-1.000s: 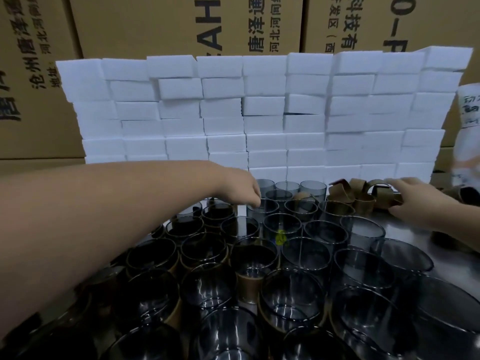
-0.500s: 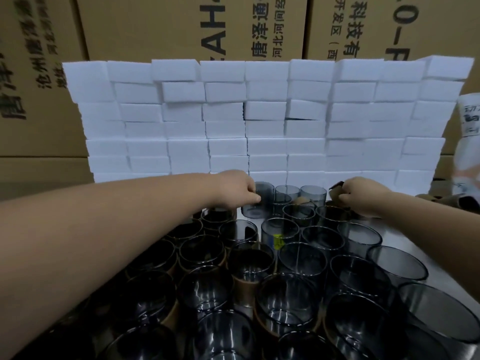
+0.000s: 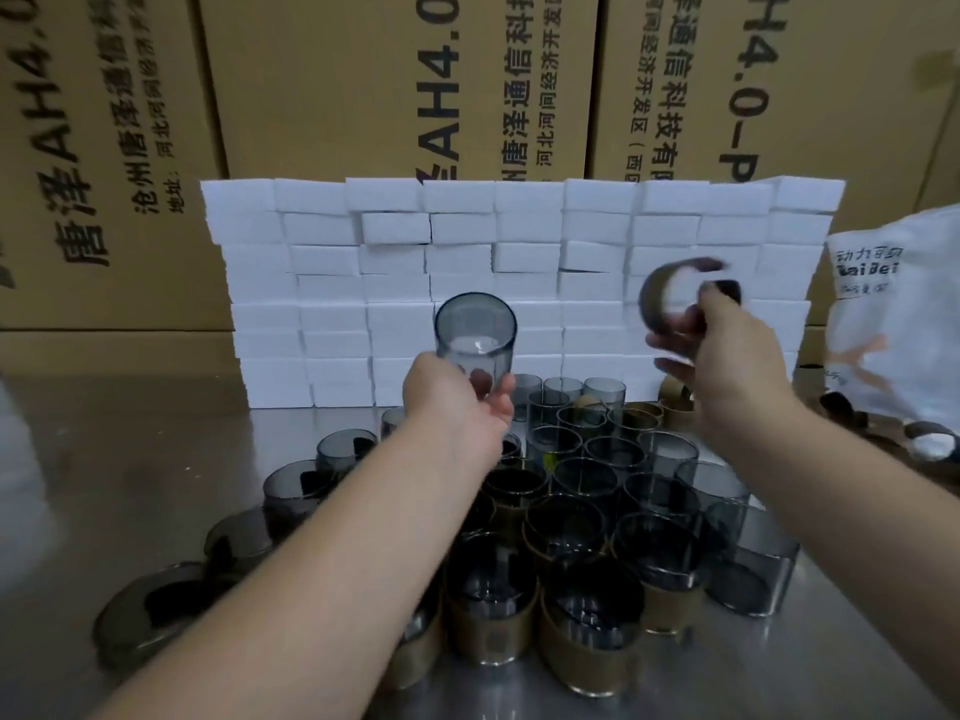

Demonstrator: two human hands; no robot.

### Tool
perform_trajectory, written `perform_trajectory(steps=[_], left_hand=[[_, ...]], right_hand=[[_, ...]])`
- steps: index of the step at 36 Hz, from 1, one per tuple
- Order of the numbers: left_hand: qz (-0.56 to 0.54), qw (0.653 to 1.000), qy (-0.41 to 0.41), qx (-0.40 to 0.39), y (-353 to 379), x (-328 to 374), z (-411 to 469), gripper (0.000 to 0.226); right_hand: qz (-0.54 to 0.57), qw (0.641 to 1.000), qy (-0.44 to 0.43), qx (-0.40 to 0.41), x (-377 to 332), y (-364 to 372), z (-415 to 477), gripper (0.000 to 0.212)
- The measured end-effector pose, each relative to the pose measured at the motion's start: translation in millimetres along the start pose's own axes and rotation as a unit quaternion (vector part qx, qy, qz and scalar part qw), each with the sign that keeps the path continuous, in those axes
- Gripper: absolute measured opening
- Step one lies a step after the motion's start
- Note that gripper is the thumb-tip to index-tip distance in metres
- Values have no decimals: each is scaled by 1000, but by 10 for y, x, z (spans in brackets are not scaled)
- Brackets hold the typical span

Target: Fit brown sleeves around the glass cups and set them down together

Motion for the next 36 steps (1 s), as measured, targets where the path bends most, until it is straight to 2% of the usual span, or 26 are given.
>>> perform_trajectory(steps=[3,7,9,12,17,20,24,27,30,33,36], left_hand=[[-23,999,-14,-17,-52,-79,-276,23],[20,1000,-8,-14,-93,-117,-508,27],[36,999,3,-15,-89,-95,-568,25],[49,998,38,-33,-71,-32,-625,24],[43,992,111,-40,-78,52,-651,24],[67,986,151,-35,-84,63,-651,28],[97,973,207,-25,-81,36,-676,23],[120,967,222,-38,-43,-38,-709,28],[127,963,217,-97,31,-155,-772,47],[139,956,227,-127,67,-196,-866,35],[161,952,224,-129,67,-187,-898,80]], right_hand=[[20,999,31,18,-97,68,-445,39],[34,999,18,-10,-109,207,-837,18],[40,999,-5,-24,-127,249,-920,26],[32,997,-47,-57,-212,257,-979,38],[-49,992,-100,-63,-305,177,-959,17],[-67,989,-108,-76,-356,166,-952,21],[-75,991,-86,-72,-354,129,-933,19],[-69,993,-48,-78,-308,122,-929,12],[-22,995,17,-93,-266,161,-937,25],[-50,993,31,-97,-254,171,-938,43],[-108,991,-4,-83,-262,152,-924,54]])
Point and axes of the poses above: each hand's wrist, its own z-axis towards the middle knuckle, its own y-axis out of the palm, x = y × z, the point moved 5 cm from there along z, towards the middle knuckle, and after that the axes turned 2 degrees about z, right-handed, at the moved point
